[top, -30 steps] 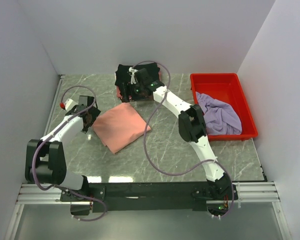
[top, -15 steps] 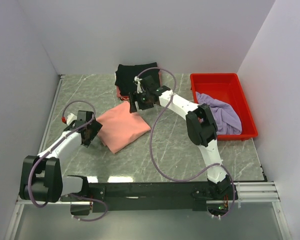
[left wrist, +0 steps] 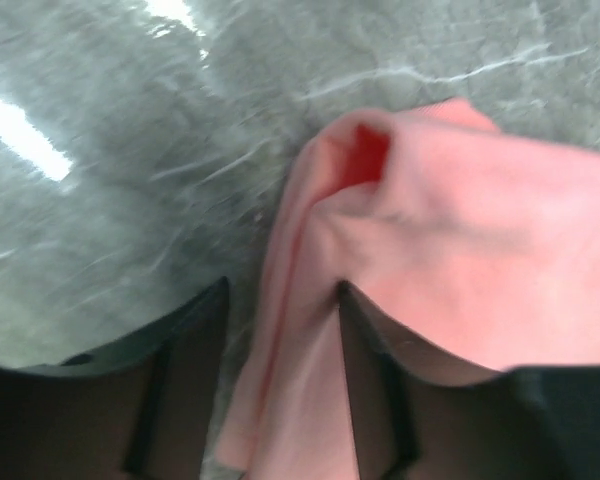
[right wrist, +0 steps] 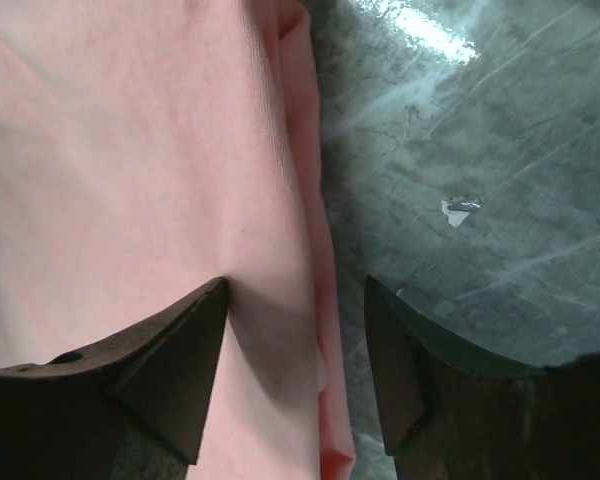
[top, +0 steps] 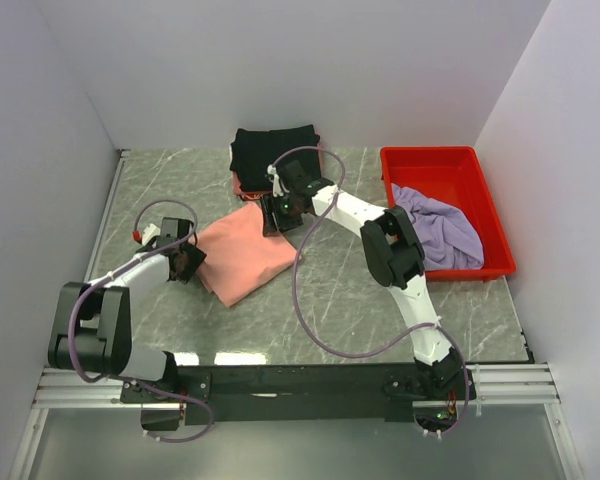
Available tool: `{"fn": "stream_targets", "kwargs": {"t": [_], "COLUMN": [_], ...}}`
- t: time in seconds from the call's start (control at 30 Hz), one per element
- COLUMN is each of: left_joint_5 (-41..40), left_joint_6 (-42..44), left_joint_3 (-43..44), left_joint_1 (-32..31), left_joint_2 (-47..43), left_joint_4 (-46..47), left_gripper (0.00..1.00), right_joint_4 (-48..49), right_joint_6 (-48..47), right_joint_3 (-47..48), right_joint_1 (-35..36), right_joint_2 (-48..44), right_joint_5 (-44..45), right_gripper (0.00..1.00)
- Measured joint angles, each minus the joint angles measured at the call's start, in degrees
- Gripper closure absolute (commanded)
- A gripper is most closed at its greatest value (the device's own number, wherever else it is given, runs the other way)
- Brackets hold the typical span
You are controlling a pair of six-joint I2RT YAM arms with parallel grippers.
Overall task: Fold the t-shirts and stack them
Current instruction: Neatly place the folded tshirt to the corner
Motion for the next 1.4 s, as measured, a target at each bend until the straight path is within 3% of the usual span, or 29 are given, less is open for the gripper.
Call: {"fn": "stream_targets", "kwargs": {"t": [0.13,0.23,0.27,0.3,0.67,0.93,1.4], "left_joint_5": [1.2,2.1,2.4,2.9,5.6,7.7,12.1], "left_joint_6": [0.5,0.9,1.3,1.1,5.2,8.6,11.0], "left_joint_3": [1.5,1.9,2.0,2.1,6.2,9.8,17.9], "left_joint_1": [0.0,0.0,0.1,0.1,0.1,0.1,0.1], "left_joint_2": [3.2,4.6,4.8,5.3,8.5,5.7,0.7], "left_joint_4": [2.5,4.1,4.4,4.9,4.5,1.6,-1.3], "left_gripper": [0.63,0.80,0.93,0.99,0.99,0.99,0.99], "right_joint_4": [0.0,0.3,0.4,0.4,-0.1,-0.5,-1.0], "right_joint_6": [0.6,1.3,1.4,1.4,1.5,0.9,-1.2], "right_joint_3": [0.9,0.9,0.9,0.9,5.9,6.8,7.3], "right_joint_1": [0.3,0.8,0.9,1.2,3.7,4.0,3.8], "right_joint_2": [0.9,1.1,1.2,1.3,3.4,2.0,-10.3], "right_joint_5": [-1.1,-1.9,-2.2,-2.5,-3.0,0.6,3.8], "right_gripper": [0.44,0.54,0.60,0.64,1.00,1.00,1.00]}}
